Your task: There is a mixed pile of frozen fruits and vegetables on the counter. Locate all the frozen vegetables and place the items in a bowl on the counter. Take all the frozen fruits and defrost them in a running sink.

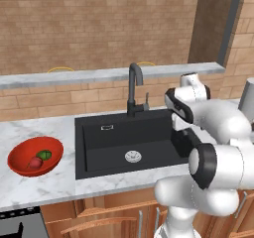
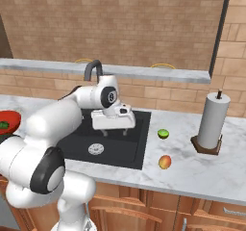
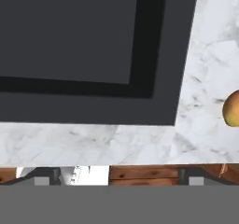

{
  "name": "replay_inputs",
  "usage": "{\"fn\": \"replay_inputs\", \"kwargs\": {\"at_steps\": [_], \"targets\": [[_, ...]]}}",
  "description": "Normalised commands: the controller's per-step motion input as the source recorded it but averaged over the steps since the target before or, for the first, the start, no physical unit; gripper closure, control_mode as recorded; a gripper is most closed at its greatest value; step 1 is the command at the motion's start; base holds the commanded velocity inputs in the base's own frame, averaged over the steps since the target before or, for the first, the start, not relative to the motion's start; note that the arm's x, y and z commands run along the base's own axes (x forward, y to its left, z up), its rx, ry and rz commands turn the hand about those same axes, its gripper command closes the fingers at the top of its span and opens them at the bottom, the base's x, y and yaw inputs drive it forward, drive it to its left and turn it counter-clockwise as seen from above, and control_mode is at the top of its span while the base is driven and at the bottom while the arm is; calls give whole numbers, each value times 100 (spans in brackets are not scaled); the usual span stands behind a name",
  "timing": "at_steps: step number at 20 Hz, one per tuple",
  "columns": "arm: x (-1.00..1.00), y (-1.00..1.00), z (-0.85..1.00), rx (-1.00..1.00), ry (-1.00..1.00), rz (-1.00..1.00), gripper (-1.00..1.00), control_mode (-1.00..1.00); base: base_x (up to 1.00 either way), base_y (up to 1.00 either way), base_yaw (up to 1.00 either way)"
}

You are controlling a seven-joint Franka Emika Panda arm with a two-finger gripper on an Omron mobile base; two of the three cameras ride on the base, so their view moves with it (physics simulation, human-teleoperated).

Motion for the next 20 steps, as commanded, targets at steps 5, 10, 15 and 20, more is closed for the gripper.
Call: {"fn": "replay_inputs", "kwargs": {"at_steps": [5,10,15,20], "targets": [[-9,-71,0,5,4,-1,-100,-100,0,0,0],[1,-39,0,1,3,-4,-100,-100,0,0,0],[44,-28,-10,0,-3,0,-100,-100,0,0,0],[43,-35,-16,1,-11,0,-100,-100,0,0,0]]}}
